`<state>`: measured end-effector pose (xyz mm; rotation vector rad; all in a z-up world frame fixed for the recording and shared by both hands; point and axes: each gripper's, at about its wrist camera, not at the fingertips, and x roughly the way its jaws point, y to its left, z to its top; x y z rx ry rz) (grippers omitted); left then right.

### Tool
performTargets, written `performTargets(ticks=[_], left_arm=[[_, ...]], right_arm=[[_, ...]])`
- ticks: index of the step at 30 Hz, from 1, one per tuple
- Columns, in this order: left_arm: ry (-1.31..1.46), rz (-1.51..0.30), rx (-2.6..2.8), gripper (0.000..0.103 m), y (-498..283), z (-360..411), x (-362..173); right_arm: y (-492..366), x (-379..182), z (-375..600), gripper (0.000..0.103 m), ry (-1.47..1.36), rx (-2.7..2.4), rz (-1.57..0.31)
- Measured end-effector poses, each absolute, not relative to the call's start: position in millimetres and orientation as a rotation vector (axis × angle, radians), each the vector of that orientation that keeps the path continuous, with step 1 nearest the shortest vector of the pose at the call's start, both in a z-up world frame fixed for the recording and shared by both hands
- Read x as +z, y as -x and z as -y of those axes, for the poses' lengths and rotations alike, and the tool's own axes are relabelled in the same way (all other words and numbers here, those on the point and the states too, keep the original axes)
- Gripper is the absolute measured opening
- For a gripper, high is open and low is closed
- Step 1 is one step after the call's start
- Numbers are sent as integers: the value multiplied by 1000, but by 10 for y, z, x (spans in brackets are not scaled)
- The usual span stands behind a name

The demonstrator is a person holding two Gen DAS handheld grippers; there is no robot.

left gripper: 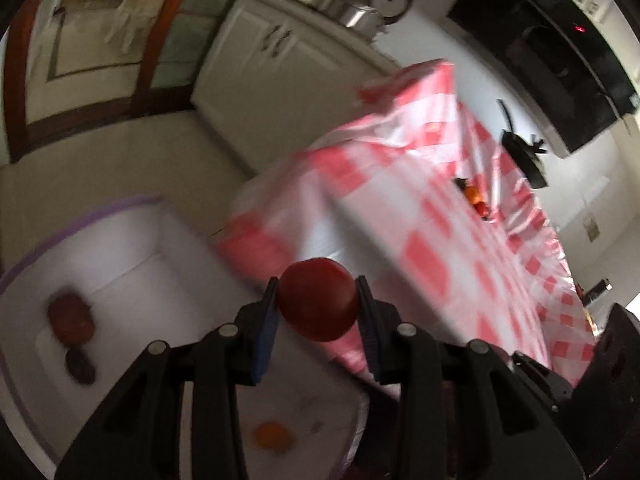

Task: Organize fruits
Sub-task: 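Carry the tomato and the apple over the white box with both tools, then open the left tool to drop the tomato while the right releases the apple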

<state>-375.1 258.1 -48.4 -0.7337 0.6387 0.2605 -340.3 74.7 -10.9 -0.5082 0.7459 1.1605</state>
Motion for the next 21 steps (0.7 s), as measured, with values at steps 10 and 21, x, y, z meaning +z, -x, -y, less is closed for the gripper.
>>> performTargets(ticks=[10,21], left_arm=[[834,-844,463,37,4079,-2893,-1342],[833,-876,566,40,4215,-3008,-1465]], right_arm=[[3634,-732,-1145,65,712,1217,-862],[3570,-1333,-1469,65,840,1182,-981]])
